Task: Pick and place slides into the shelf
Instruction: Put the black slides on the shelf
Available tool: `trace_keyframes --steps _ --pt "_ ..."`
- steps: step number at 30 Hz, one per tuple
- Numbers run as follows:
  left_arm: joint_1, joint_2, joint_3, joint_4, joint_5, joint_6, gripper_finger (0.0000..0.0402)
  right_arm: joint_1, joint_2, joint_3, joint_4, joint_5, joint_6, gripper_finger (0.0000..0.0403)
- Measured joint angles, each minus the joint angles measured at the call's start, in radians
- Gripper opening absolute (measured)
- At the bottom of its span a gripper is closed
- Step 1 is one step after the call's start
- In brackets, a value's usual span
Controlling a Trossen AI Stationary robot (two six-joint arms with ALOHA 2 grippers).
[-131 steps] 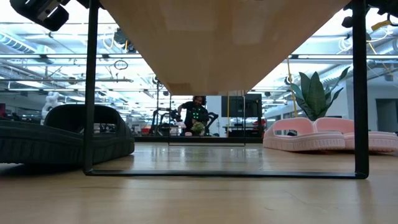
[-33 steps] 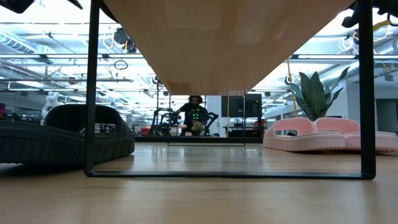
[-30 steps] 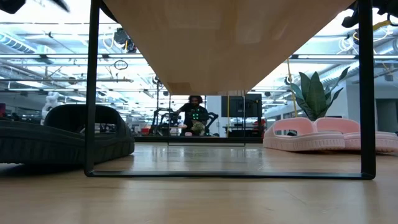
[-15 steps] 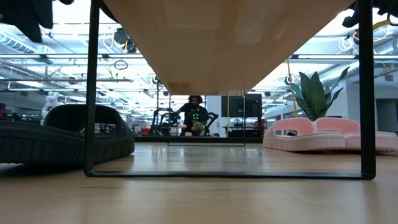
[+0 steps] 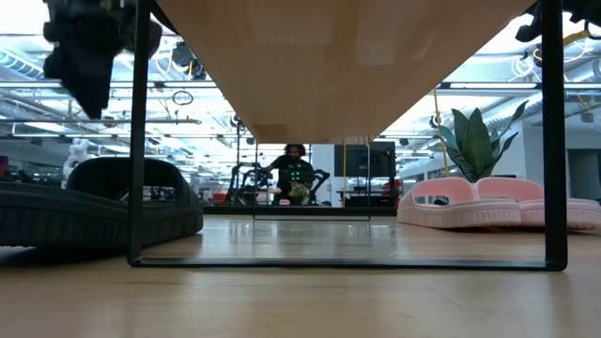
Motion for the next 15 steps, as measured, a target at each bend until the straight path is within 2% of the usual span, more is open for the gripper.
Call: trace_keyframes --steps 3,8,11,15 --pt "0.094 -0.116 -0.100 0.117 0.059 0.063 0.0127 0.000 0.000 0.000 -0.005 0.000 0.000 0.0178" --pt "0.228 -0.259 -0.253 0.417 0.257 0.183 0.0127 0.000 0.000 0.000 -0.012 0.000 0.000 0.0178" --pt "0.289 -0.262 -0.305 0.460 0.363 0.239 0.0127 0.000 0.000 0.000 -0.012 0.001 0.000 0.0178" --pt "0.337 -0.198 -0.342 0.485 0.494 0.310 0.0127 0.000 0.000 0.000 -0.013 0.001 -0.005 0.0178"
